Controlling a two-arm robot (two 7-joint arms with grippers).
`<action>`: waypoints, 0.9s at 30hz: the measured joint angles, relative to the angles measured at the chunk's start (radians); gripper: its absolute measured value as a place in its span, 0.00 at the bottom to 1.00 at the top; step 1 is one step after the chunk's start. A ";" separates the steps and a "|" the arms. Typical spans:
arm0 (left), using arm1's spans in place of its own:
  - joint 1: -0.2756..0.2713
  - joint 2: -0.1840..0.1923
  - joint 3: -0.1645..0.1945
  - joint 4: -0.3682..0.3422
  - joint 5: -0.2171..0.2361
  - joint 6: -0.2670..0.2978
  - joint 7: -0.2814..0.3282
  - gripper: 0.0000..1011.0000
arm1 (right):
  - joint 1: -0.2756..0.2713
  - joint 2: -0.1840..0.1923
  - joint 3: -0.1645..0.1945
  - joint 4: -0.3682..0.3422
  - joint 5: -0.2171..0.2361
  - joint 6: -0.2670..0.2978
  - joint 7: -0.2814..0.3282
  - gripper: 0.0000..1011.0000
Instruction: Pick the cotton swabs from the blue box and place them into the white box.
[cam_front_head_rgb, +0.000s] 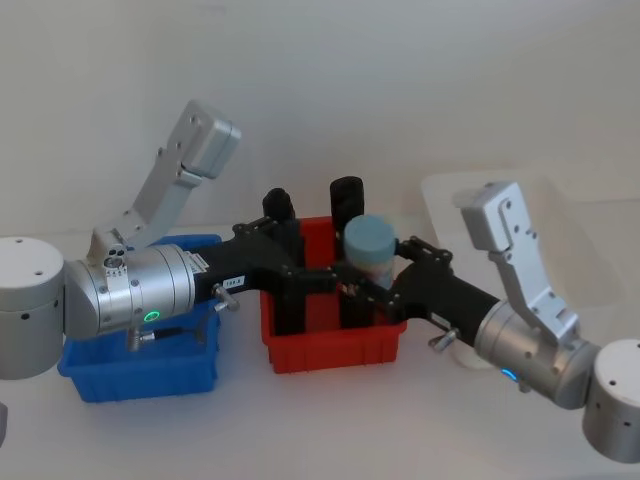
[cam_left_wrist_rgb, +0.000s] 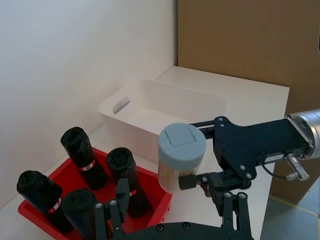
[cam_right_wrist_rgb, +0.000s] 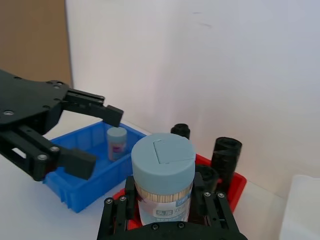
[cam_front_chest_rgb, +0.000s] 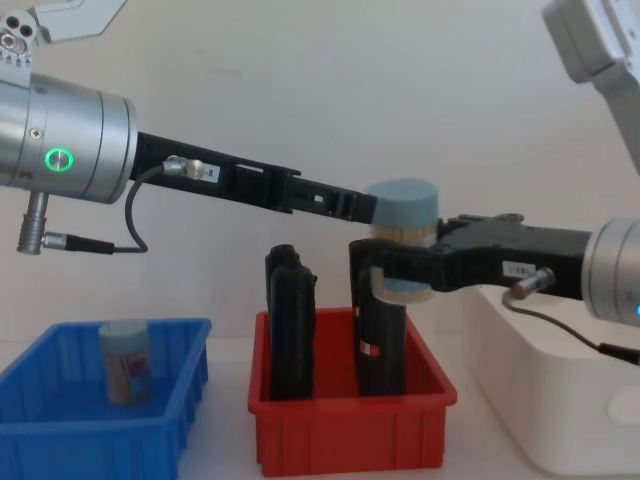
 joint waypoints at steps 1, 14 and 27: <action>0.000 0.000 0.000 0.000 0.000 0.000 0.000 0.99 | -0.006 0.007 0.006 -0.005 0.008 0.000 -0.016 0.66; 0.000 0.000 0.000 0.000 0.000 0.000 0.000 0.99 | -0.039 0.061 0.065 -0.035 0.064 -0.004 -0.141 0.66; 0.000 0.000 0.000 0.000 0.000 0.000 0.000 0.99 | -0.018 0.084 0.114 0.040 0.100 -0.006 -0.256 0.66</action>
